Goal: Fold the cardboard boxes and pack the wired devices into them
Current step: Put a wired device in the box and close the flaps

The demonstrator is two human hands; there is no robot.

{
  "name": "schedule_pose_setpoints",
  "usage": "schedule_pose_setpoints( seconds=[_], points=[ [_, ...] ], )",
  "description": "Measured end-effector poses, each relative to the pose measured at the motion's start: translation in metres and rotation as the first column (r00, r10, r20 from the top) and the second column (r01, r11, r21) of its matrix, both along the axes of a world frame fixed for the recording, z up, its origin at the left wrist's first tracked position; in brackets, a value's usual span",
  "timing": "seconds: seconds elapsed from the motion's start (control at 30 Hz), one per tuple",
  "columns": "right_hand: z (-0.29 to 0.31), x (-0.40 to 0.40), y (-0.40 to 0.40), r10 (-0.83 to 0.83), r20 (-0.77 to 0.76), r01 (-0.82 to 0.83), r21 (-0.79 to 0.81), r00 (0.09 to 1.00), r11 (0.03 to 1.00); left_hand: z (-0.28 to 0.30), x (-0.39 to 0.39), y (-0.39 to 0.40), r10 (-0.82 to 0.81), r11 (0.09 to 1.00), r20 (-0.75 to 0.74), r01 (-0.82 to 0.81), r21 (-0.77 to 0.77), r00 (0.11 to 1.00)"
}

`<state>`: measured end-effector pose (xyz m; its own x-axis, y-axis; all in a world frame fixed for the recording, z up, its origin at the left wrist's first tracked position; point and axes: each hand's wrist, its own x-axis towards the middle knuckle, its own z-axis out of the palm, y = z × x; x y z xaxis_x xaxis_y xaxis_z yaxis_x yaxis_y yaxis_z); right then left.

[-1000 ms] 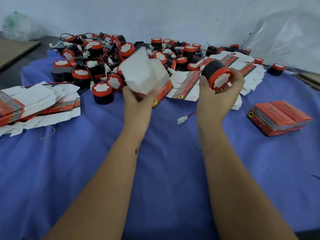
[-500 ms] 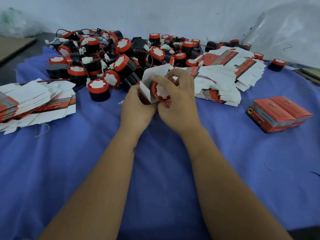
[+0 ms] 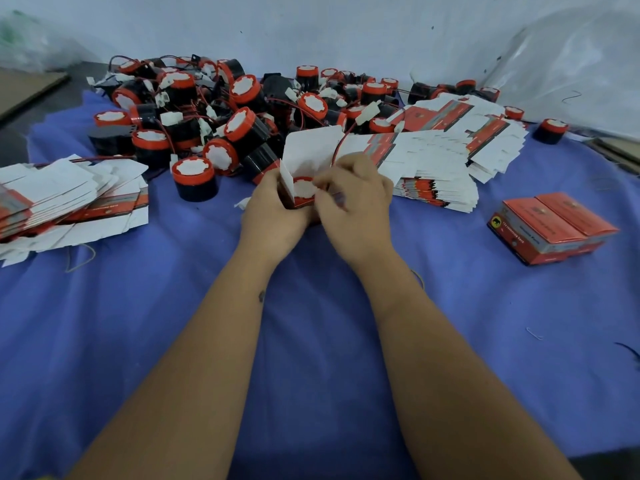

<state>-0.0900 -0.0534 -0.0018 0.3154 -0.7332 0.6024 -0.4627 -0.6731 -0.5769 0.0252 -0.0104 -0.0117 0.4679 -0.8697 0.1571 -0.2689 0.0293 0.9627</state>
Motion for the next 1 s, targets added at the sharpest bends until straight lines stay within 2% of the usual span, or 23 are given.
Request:
schedule_pose_setpoints(
  seconds=[0.07,0.13,0.2,0.23,0.33,0.4,0.5,0.57,0.63,0.73,0.8,0.9,0.93,1.0],
  points=[
    [0.002,-0.001,-0.001,-0.101,0.187,0.089,0.073,0.977,0.993,0.002,0.0,-0.001,0.056,0.998,-0.062,-0.058,-0.026,0.996],
    [0.005,-0.003,-0.003,-0.186,0.283,0.114,0.252,0.941,0.961,0.004,0.0,-0.002,0.121,0.989,-0.165,-0.134,-0.068,0.979],
    [0.009,-0.006,-0.007,-0.215,0.439,0.015,0.415,0.872,0.91,0.005,0.001,-0.004,0.156,0.98,-0.242,-0.181,-0.082,0.958],
    [0.012,-0.007,-0.008,-0.212,0.516,-0.068,0.471,0.83,0.88,0.005,0.0,-0.003,0.163,0.979,-0.226,-0.186,-0.083,0.96],
    [0.016,-0.009,-0.012,-0.132,0.645,-0.311,0.526,0.753,0.792,0.001,-0.004,-0.004,0.125,0.987,-0.064,-0.131,-0.098,0.99],
    [0.015,-0.008,-0.014,-0.076,0.648,-0.377,0.531,0.758,0.759,-0.001,-0.004,-0.005,0.078,0.993,-0.006,-0.078,-0.086,0.997],
    [0.016,-0.008,-0.014,-0.048,0.651,-0.393,0.514,0.758,0.763,0.0,-0.002,-0.004,0.076,0.993,-0.032,-0.079,-0.09,0.997],
    [0.018,-0.009,-0.014,-0.035,0.655,-0.358,0.456,0.755,0.815,0.001,-0.001,-0.004,0.095,0.991,-0.055,-0.1,-0.088,0.994],
    [0.022,-0.009,-0.011,-0.02,0.647,-0.292,0.371,0.762,0.882,0.001,-0.003,-0.002,0.096,0.992,-0.013,-0.096,-0.084,0.995],
    [0.025,-0.008,-0.005,0.031,0.639,-0.273,0.284,0.769,0.919,0.002,-0.004,-0.003,0.095,0.992,0.011,-0.094,-0.082,0.995],
    [0.029,-0.008,0.0,0.109,0.617,-0.322,0.245,0.779,0.915,0.001,-0.004,-0.003,0.109,0.991,0.032,-0.106,-0.083,0.994],
    [0.032,-0.005,0.008,0.245,0.629,-0.489,0.247,0.737,0.837,0.002,-0.005,-0.003,0.132,0.989,0.053,-0.128,-0.071,0.99],
    [0.031,-0.002,0.009,0.238,0.61,-0.479,0.267,0.755,0.836,0.002,-0.005,-0.003,0.128,0.99,0.056,-0.124,-0.07,0.99],
    [0.027,0.001,0.008,0.173,0.501,-0.348,0.28,0.848,0.895,0.0,-0.005,-0.002,0.108,0.992,0.053,-0.104,-0.075,0.993]
  ],
)
